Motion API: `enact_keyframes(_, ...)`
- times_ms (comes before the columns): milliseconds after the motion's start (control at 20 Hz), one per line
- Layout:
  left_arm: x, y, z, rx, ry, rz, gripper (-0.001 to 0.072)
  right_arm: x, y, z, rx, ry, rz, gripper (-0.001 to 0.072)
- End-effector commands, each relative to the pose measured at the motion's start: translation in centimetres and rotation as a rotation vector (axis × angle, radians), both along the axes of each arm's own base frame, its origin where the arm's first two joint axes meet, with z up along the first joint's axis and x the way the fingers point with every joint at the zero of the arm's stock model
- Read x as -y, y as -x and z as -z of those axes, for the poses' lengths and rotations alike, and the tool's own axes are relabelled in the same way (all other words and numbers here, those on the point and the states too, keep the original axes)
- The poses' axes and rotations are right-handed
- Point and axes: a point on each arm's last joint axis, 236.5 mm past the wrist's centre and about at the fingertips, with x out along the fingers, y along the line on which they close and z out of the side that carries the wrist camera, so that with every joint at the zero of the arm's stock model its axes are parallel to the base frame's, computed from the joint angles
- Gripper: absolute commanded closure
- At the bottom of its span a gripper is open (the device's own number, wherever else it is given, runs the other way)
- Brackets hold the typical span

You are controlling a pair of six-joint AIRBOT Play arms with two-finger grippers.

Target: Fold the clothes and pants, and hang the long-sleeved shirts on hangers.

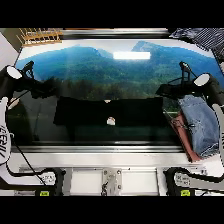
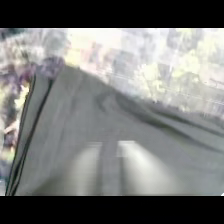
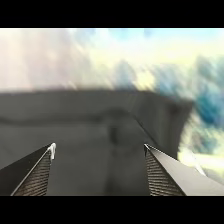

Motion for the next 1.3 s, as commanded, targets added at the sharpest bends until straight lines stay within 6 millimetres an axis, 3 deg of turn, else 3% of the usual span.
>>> enact_keyframes(0,1.8,3.0,1.0,0.014,-0.007,0.019,0.0701,2.7,4.3,3.2,-0.136,-0.03,0.013,0.0103)
enact_keyframes(150,5.1,5.6,2.8,-0.005,-0.007,0.08,0.0701,4.0,6.6,6.2,-0.196,-0.043,0.059,0.0103)
enact_keyframes(300,8.3,7.2,4.4,-0.027,-0.008,0.156,0.0701,2.7,7.6,8.2,-0.218,-0.087,0.039,0.0103)
enact_keyframes(500,11.8,7.9,5.5,-0.05,-0.009,0.251,0.0701,0.7,6.7,9.6,-0.226,-0.174,0.069,0.0104)
enact_keyframes(750,14.8,7.0,4.9,-0.027,-0.011,0.328,0.0701,-3.0,5.5,9.7,-0.205,-0.256,0.039,0.0112)
enact_keyframes(800,15.3,6.7,4.8,-0.021,-0.011,0.34,0.0701,-3.5,5.2,9.7,-0.195,-0.256,0.038,0.0143)
enact_keyframes(900,16.4,6.5,4.7,-0.017,-0.011,0.366,0.0701,-3.8,4.7,9.6,-0.178,-0.251,0.042,0.0378)
enact_keyframes(1050,18.2,6.5,5.4,-0.029,-0.011,0.411,0.0702,-3.8,4.7,9.6,-0.175,-0.247,0.041,0.0652)
enact_keyframes(1100,19.0,6.7,5.9,-0.039,-0.012,0.43,0.0701,-3.7,4.7,9.6,-0.173,-0.242,0.039,0.0699)
enact_keyframes(1250,21.2,7.4,7.4,-0.072,-0.014,0.483,0.0701,-2.8,5.0,8.0,-0.177,-0.185,-0.005,0.07)
